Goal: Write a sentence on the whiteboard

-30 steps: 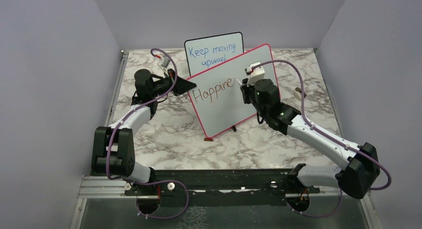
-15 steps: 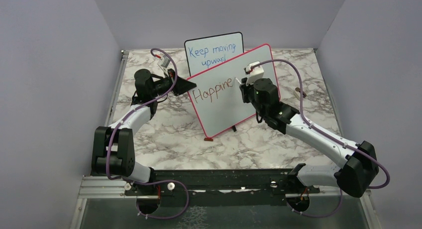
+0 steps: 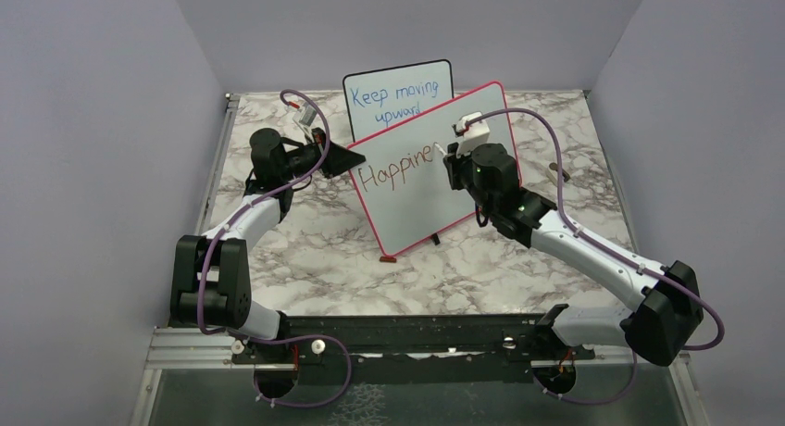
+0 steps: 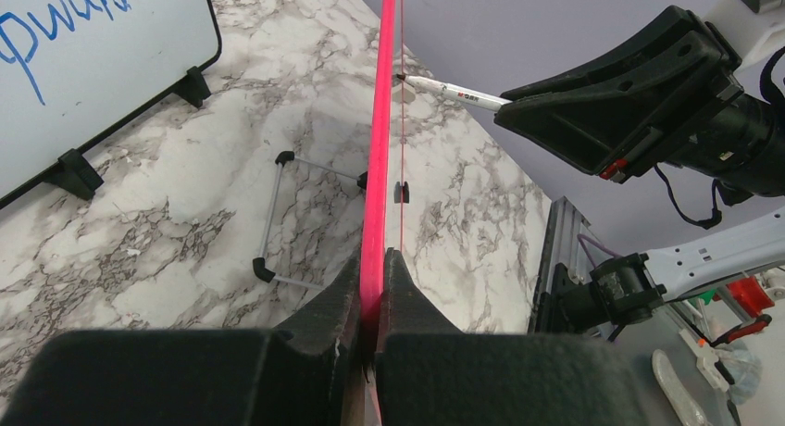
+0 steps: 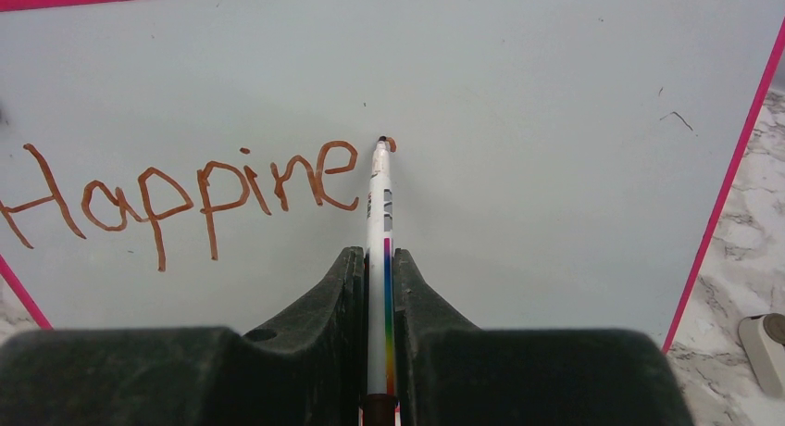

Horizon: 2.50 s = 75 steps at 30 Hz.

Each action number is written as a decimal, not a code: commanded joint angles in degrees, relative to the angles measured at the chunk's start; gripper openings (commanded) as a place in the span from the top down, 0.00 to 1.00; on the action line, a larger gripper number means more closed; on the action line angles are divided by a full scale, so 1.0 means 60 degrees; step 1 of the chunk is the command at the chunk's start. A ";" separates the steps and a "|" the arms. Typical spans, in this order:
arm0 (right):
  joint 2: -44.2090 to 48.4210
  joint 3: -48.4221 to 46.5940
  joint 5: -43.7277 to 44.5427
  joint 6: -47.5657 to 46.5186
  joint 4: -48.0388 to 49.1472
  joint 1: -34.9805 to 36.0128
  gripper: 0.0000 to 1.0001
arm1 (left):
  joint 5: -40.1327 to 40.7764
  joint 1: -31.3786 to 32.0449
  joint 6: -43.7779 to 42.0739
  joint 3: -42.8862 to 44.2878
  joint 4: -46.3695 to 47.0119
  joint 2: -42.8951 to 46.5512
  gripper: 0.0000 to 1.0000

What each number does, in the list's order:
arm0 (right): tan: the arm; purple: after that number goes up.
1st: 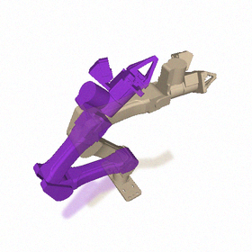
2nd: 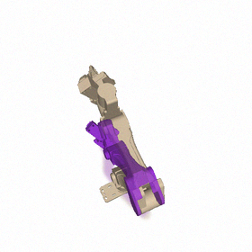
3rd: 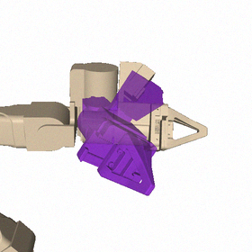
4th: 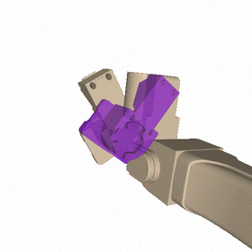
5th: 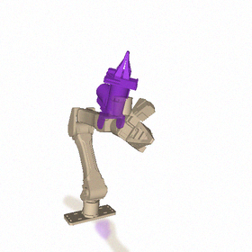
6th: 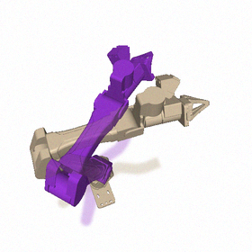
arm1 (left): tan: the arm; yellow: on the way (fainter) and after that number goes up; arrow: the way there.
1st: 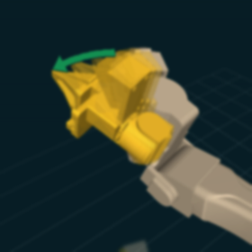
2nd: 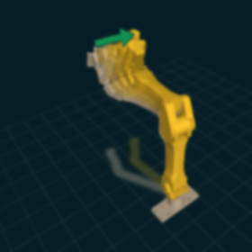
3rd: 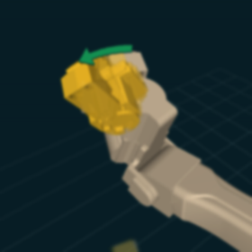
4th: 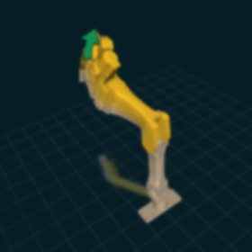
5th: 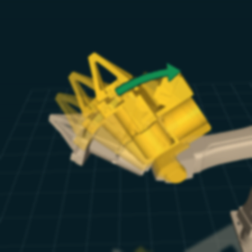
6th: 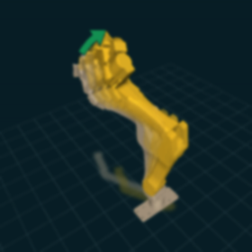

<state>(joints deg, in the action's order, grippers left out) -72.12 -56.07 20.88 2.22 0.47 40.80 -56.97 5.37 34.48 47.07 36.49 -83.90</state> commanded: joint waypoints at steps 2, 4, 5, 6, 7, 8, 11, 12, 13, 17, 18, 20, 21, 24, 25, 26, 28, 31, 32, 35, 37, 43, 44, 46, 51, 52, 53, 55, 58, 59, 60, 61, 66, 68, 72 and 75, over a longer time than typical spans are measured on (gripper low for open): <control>-0.0127 -0.0367 -0.0457 -0.0124 0.0280 -0.0046 0.99 | -0.0078 0.0039 -0.0620 -0.0007 -0.0561 -0.0256 1.00; -0.0123 -0.0372 -0.0549 -0.0122 0.0214 -0.0046 0.99 | -0.0071 0.0033 -0.0620 -0.0007 -0.0573 -0.0257 1.00; -0.0124 -0.0369 -0.0587 -0.0121 0.0171 -0.0046 0.99 | -0.0070 0.0040 -0.0620 -0.0001 -0.0574 -0.0265 1.00; -0.0135 -0.0367 -0.0598 -0.0121 0.0119 -0.0046 0.99 | -0.0070 0.0034 -0.0620 0.0004 -0.0567 -0.0256 1.00; -0.0138 -0.0366 -0.0621 -0.0108 0.0058 -0.0046 0.99 | -0.0074 0.0035 -0.0620 -0.0006 -0.0571 -0.0257 1.00; -0.0128 -0.0346 -0.0635 -0.0093 0.0014 -0.0046 0.99 | -0.0071 0.0029 -0.0620 -0.0008 -0.0574 -0.0265 1.00; -0.0068 -0.0269 -0.0685 -0.0048 -0.0063 -0.0046 0.99 | -0.0070 0.0038 -0.0620 -0.0008 -0.0574 -0.0267 1.00; -0.0033 -0.0248 -0.0709 -0.0037 -0.0056 -0.0039 0.99 | -0.0070 0.0033 -0.0620 0.0003 -0.0574 -0.0270 1.00; 0.0001 -0.0216 -0.0717 -0.0008 -0.0063 -0.0045 0.99 | -0.0070 0.0031 -0.0620 -0.0007 -0.0574 -0.0270 1.00; 0.0090 -0.0118 -0.0768 0.0043 -0.0343 -0.0046 0.99 | -0.0070 0.0032 -0.0620 -0.0008 -0.0574 -0.0270 1.00; 0.0106 -0.0094 -0.0814 0.0050 -0.0363 -0.0046 0.99 | -0.0070 0.0036 -0.0620 -0.0008 -0.0574 -0.0270 1.00; 0.0113 -0.0046 -0.0833 0.0055 -0.0433 -0.0046 0.99 | -0.0070 0.0032 -0.0620 -0.0006 -0.0574 -0.0280 1.00; 0.0123 -0.0037 -0.0837 0.0062 -0.0474 -0.0045 0.99 | -0.0070 0.0033 -0.0620 -0.0008 -0.0574 -0.0282 1.00; 0.0136 0.0005 -0.0826 0.0055 -0.0577 -0.0044 0.99 | -0.0058 0.0037 -0.0620 -0.0006 -0.0574 -0.0267 1.00; 0.0139 0.0021 -0.0829 0.0059 -0.0591 -0.0046 0.99 | -0.0069 0.0030 -0.0620 0.0003 -0.0574 -0.0270 1.00; 0.0140 0.0034 -0.0829 0.0063 -0.0613 -0.0046 0.99 | -0.0059 0.0029 -0.0620 0.0003 -0.0574 -0.0277 1.00; 0.0134 0.0042 -0.0806 0.0075 -0.0715 -0.0046 0.99 | -0.0059 0.0029 -0.0620 -0.0006 -0.0574 -0.0270 1.00; 0.0175 0.0089 -0.0749 0.0061 -0.0786 -0.0046 0.99 | -0.0056 0.0029 -0.0620 -0.0008 -0.0574 -0.0270 1.00; 0.0190 0.0108 -0.0742 0.0056 -0.0802 -0.0046 0.99 | -0.0056 0.0029 -0.0620 -0.0008 -0.0574 -0.0272 1.00; 0.0198 0.0130 -0.0635 0.0044 -0.0895 -0.0046 0.99 | -0.0056 0.0042 -0.0620 0.0010 -0.0590 -0.0281 1.00; 0.0184 0.0154 -0.0445 0.0028 -0.0932 -0.0045 0.99 | -0.0056 0.0031 -0.0620 -0.0002 -0.0589 -0.0270 1.00; 0.0224 0.0232 0.0095 0.0108 -0.0946 -0.0046 0.99 | -0.0056 0.0029 -0.0620 0.0000 -0.0589 -0.0270 1.00; 0.0238 0.0241 0.0176 0.0124 -0.0941 -0.0046 0.99 | -0.0056 0.0029 -0.0620 -0.0003 -0.0596 -0.0270 1.00; 0.0275 0.0281 0.0344 0.0127 -0.0949 -0.0046 0.99 | -0.0056 0.0036 -0.0620 -0.0007 -0.0589 -0.0263 1.00; 0.0344 0.0318 0.0468 0.0173 -0.1026 -0.0046 0.99 | -0.0056 0.0038 -0.0620 0.0007 -0.0589 -0.0270 1.00; 0.0345 0.0316 0.0441 0.0174 -0.1046 -0.0046 0.99 | -0.0056 0.0030 -0.0620 0.0010 -0.0589 -0.0270 1.00; 0.0345 0.0310 0.0392 0.0172 -0.1080 -0.0046 0.99 | -0.0056 0.0029 -0.0620 0.0009 -0.0589 -0.0275 1.00; 0.0347 0.0301 0.0227 0.0185 -0.1161 -0.0046 0.99 | -0.0056 0.0032 -0.0620 0.0006 -0.0589 -0.0284 1.00; 0.0374 0.0282 -0.0090 0.0189 -0.1250 -0.0046 0.99 | -0.0056 0.0036 -0.0605 0.0009 -0.0589 -0.0285 1.00; 0.0374 0.0260 -0.0199 0.0187 -0.1274 -0.0046 0.99 | -0.0056 0.0031 -0.0605 0.0007 -0.0589 -0.0285 1.00; 0.0374 0.0258 -0.0331 0.0194 -0.1271 -0.0046 0.99 | -0.0056 0.0029 -0.0605 0.0007 -0.0589 -0.0285 1.00; 0.0363 0.0248 -0.0448 0.0197 -0.1258 -0.0046 0.99 | -0.0056 0.0032 -0.0605 0.0007 -0.0589 -0.0294 1.00; 0.0321 0.0196 -0.0803 0.0304 -0.1039 -0.0047 0.99 | -0.0056 0.0029 -0.0602 0.0008 -0.0589 -0.0296 1.00; 0.0280 0.0179 -0.0893 0.0346 -0.0880 -0.0046 0.99 | -0.0056 0.0040 -0.0605 0.0007 -0.0589 -0.0288 1.00; 0.0163 0.0020 -0.1156 0.0418 -0.0748 -0.0046 0.99 | -0.0056 0.0029 -0.0605 0.0007 -0.0589 -0.0292 1.00; 0.0152 -0.0043 -0.1225 0.0460 -0.0614 -0.0046 0.99 | -0.0056 0.0030 -0.0601 0.0007 -0.0589 -0.0285 1.00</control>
<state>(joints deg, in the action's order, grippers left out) -70.81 -54.92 17.34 3.64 -5.50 40.64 -56.97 5.37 34.46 47.13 36.12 -83.96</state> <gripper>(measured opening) 0.173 0.038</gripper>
